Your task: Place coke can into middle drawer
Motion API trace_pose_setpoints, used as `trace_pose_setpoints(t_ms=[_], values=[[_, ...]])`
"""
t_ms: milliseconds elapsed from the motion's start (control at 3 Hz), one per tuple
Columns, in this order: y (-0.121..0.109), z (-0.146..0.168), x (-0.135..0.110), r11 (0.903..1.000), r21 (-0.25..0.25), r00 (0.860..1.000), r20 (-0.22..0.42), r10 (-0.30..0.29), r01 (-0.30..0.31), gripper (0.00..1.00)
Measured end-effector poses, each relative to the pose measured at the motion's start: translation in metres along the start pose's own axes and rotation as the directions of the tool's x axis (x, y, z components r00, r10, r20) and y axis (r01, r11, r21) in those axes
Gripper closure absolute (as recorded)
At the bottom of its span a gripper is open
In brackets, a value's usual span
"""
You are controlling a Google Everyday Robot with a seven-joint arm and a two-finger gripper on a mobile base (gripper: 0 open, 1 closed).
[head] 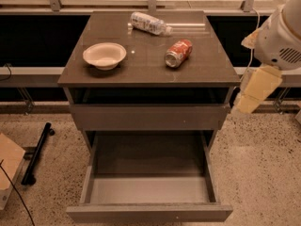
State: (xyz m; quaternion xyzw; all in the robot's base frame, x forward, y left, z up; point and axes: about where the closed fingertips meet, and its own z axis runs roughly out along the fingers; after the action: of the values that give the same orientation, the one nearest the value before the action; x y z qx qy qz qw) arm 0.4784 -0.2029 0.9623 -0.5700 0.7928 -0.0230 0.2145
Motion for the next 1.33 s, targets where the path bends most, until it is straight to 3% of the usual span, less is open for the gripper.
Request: trace_pose_setpoints(t_ms=[667, 1000, 1333], values=[[-0.049, 0.039, -0.019, 0.9931, -0.003, 0.987, 0.112, 0.116, -0.117, 0.0], [-0.066, 0.062, -0.03, 0.99, -0.023, 0.98, 0.14, 0.141, -0.139, 0.0], [-0.102, 0.131, -0.041, 0.9832, -0.084, 0.977, 0.124, 0.172, -0.162, 0.0]])
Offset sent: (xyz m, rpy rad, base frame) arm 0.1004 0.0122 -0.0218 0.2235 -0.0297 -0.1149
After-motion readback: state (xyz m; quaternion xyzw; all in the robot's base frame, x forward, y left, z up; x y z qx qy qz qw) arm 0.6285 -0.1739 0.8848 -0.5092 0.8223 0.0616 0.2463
